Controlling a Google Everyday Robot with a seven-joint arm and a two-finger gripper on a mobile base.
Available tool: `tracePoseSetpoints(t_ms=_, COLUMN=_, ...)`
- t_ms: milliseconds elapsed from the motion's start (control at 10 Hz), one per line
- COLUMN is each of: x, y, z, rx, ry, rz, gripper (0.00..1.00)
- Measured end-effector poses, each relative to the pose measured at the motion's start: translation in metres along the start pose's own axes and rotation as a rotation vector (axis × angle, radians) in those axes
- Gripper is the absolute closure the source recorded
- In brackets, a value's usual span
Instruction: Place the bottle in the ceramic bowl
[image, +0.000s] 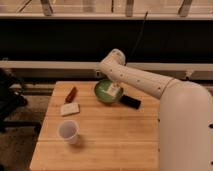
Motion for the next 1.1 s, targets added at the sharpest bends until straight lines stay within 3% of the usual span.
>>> tracePoseSetpoints(t_ms=600, x=-0.006, y=-0.016, z=0.011, rx=-0.006, ry=-0.054, rz=-0.022, gripper=0.97)
tracePoseSetpoints(t_ms=1100, x=-0.013, y=-0.041, z=0.027, rx=-0.005, ry=-0.108, rz=-0.054, gripper=1.0)
